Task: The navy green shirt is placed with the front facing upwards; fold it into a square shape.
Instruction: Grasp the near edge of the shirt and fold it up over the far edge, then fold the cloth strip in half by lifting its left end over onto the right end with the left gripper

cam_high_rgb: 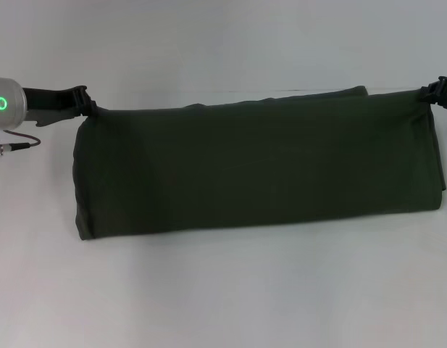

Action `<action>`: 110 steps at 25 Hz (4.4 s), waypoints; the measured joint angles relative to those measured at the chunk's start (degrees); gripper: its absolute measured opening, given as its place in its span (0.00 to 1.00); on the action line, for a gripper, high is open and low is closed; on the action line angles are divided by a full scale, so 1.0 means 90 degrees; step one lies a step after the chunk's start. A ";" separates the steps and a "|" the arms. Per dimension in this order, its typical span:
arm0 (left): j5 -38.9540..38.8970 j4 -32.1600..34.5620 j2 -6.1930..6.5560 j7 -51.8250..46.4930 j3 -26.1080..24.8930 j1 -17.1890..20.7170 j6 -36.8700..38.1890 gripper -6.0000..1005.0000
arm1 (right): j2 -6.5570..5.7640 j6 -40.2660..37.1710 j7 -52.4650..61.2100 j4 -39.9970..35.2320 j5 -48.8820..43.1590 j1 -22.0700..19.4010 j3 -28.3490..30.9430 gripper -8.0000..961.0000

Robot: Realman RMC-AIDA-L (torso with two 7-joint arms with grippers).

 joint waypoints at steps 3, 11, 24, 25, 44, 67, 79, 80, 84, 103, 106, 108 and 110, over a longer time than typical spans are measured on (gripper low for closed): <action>0.0003 -0.0046 0.0011 -0.0001 0.0000 -0.0037 -0.0143 0.00 | 0.0002 0.0092 -0.0005 0.0024 0.0006 0.0025 -0.0006 0.08; 0.0005 -0.0141 0.0009 0.0040 0.0010 -0.0103 -0.0387 0.00 | 0.0002 0.0299 -0.0066 0.0131 0.0233 0.0134 -0.0060 0.08; 0.0071 -0.0169 -0.0020 0.0034 0.0010 -0.0124 -0.0658 0.00 | 0.0002 0.0559 -0.0031 0.0153 0.0237 0.0269 -0.0235 0.08; 0.0072 -0.0188 -0.0020 0.0039 0.0010 -0.0125 -0.0678 0.00 | 0.0002 0.0586 -0.0030 0.0153 0.0237 0.0272 -0.0235 0.08; 0.0024 -0.0316 -0.0069 -0.0025 0.0127 -0.0169 -0.1058 0.01 | -0.0367 0.0881 -0.0024 0.0967 0.0216 0.0596 -0.0259 0.08; -0.3161 0.0497 -0.0244 0.0771 -0.0162 0.1587 0.1732 0.63 | -0.0984 -0.3609 -0.1381 0.0702 0.3033 -0.1533 0.0142 0.73; -0.3147 0.0167 -0.0380 0.0388 -0.1708 0.2544 0.3245 0.64 | -0.0584 -0.4297 -0.2257 0.1062 0.3265 -0.2237 0.0309 0.98; -0.3132 0.0110 -0.0403 0.0333 -0.1711 0.2595 0.3209 0.64 | -0.0584 -0.4311 -0.2268 0.1071 0.3275 -0.2221 0.0314 0.98; -0.3116 -0.0307 -0.0430 0.0262 -0.1715 0.2651 0.2952 0.64 | -0.0583 -0.4332 -0.2311 0.1076 0.3290 -0.2135 0.0323 0.98; -0.2905 -0.0632 -0.0516 -0.0005 -0.1673 0.2713 0.2185 0.64 | -0.0564 -0.4303 -0.2401 0.1129 0.3301 -0.2085 0.0429 0.98; -0.2905 -0.0637 -0.0517 -0.0005 -0.1675 0.2705 0.2177 0.64 | -0.0566 -0.4316 -0.2400 0.1156 0.3300 -0.2085 0.0484 0.98; -0.2906 -0.0639 -0.0510 -0.0005 -0.1691 0.2705 0.2177 0.64 | -0.0570 -0.4327 -0.2393 0.1157 0.3300 -0.2090 0.0514 0.98; -0.2909 -0.0640 -0.0505 -0.0003 -0.1700 0.2707 0.2177 0.64 | -0.0565 -0.4333 -0.2384 0.1158 0.3300 -0.2101 0.0557 0.98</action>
